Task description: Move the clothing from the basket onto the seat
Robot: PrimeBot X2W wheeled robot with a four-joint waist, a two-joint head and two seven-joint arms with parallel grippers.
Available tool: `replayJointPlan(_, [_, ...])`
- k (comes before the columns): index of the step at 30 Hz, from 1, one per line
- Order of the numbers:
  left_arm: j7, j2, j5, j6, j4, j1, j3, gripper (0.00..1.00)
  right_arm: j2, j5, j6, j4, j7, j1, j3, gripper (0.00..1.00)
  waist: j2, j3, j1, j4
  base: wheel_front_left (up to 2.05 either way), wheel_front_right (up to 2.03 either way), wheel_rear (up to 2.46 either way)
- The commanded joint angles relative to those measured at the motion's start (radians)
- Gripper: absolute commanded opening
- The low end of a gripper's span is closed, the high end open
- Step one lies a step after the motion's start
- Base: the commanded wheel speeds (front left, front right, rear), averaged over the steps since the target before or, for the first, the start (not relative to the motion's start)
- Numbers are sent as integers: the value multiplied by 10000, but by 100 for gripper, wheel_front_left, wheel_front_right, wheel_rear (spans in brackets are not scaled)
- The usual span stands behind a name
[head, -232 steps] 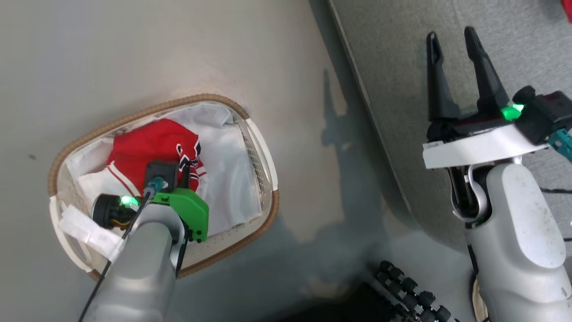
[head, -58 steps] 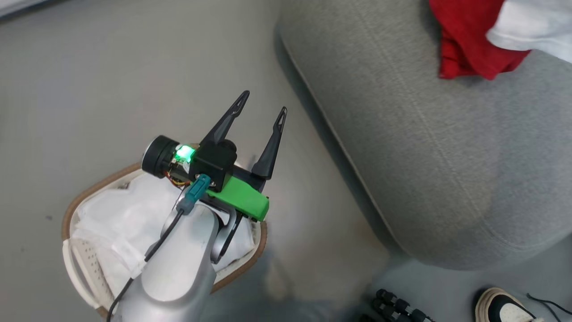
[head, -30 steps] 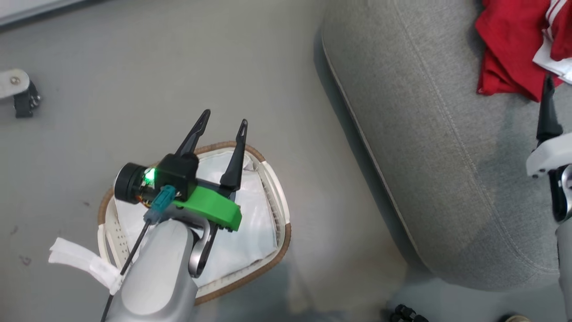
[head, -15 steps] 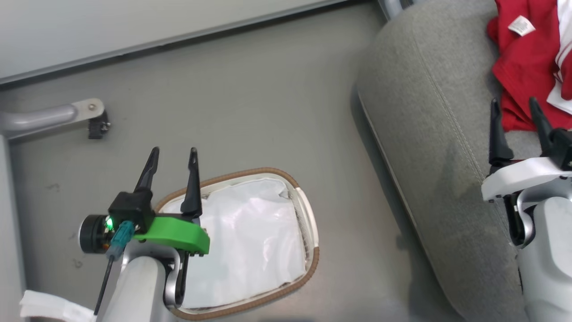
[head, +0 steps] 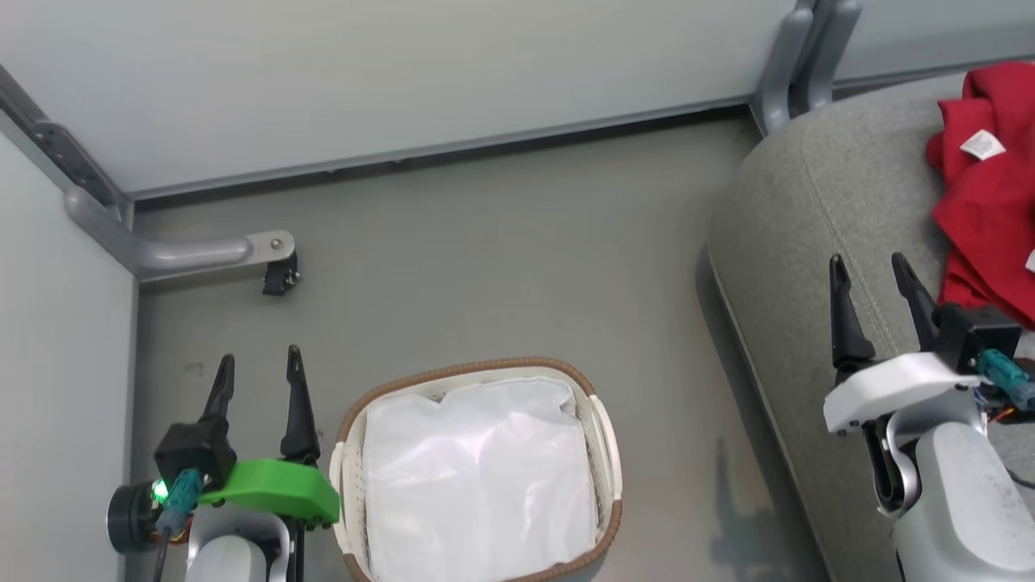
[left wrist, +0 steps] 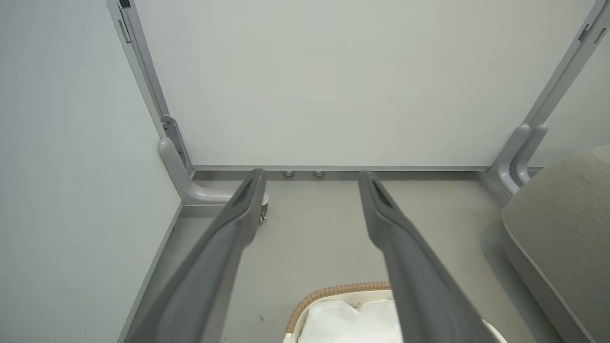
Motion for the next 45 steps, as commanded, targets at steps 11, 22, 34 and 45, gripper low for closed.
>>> replayJointPlan(11, [7,20,-227,-307,-15,1139,300,100,143,13,-14,49,-19,1279,195,100,0,-1230,0,376,0,0,0])
replayJointPlan(22, [281,-30,-1140,-438,294,1196,411,0,306,751,0,347,335,1340,172,0,0,-1319,0,347,0,0,0])
replayJointPlan(34, [802,-23,-3244,-560,-3,1130,568,0,295,3083,-2,-92,829,1595,259,0,0,-1354,0,332,0,0,0])
replayJointPlan(45, [1251,-16,-4935,-660,-205,1030,736,0,285,4933,-3,-387,1261,1748,275,0,0,-1386,0,318,0,0,0])
